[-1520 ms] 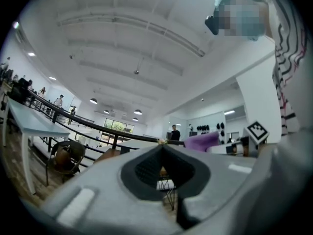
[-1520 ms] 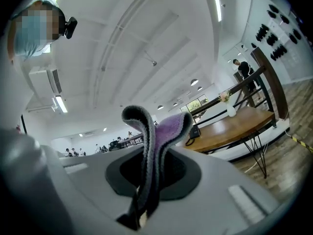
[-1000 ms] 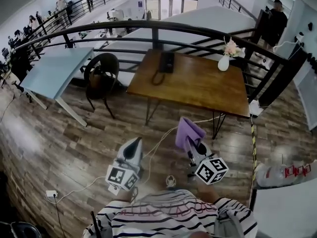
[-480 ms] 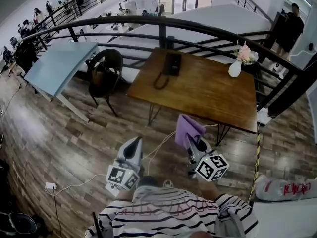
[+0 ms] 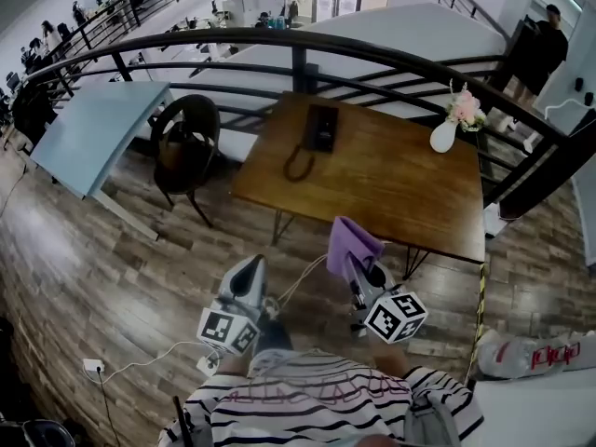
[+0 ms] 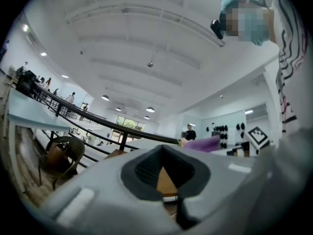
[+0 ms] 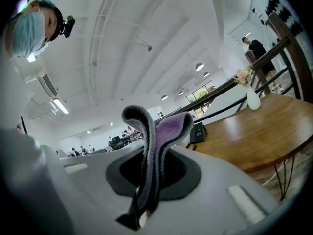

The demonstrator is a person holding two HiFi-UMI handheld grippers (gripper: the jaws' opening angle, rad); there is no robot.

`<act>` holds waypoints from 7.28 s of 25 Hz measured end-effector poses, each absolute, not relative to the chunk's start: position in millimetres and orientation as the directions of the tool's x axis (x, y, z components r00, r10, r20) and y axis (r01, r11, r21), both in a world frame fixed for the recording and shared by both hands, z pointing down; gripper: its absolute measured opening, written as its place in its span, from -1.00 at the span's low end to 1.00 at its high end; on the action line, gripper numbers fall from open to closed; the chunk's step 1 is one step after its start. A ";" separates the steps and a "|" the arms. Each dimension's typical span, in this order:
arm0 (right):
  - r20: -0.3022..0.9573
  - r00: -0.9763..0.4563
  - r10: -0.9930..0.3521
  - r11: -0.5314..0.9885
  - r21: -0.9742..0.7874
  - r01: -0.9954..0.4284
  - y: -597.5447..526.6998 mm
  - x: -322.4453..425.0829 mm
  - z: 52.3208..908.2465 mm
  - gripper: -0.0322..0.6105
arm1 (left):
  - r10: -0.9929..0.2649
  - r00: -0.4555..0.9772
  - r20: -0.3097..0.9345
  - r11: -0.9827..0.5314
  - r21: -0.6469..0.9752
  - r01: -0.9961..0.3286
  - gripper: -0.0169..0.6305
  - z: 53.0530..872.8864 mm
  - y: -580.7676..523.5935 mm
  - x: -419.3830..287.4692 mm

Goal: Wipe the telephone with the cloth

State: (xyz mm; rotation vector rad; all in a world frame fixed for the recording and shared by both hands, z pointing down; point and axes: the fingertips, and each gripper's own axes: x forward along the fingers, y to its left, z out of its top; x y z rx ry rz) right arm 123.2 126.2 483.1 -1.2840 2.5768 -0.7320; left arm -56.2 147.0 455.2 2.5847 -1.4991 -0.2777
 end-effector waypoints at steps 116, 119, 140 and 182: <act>0.348 -0.559 -0.753 0.381 -0.463 -0.801 -490.6 10.9 630.1 -0.79 | -0.863 0.503 0.047 -0.470 0.291 -0.833 -0.94 485.7 -295.2 -127.6; 0.385 -0.546 -0.744 0.364 -0.452 -0.814 -496.1 5.9 643.8 -0.79 | -0.872 0.487 0.051 -0.454 0.292 -0.842 -0.94 484.8 -291.7 -131.5; 0.488 -0.256 -0.835 0.069 -0.368 -0.927 -488.1 151.4 670.3 -0.79 | -0.806 0.591 0.043 -0.555 0.296 -0.778 -0.94 487.5 -296.1 -105.7; 0.548 -0.310 -0.777 0.094 -0.385 -0.918 -438.1 114.2 700.7 -0.79 | -0.789 0.613 0.037 -0.570 0.327 -0.754 -0.94 492.3 -297.0 -104.7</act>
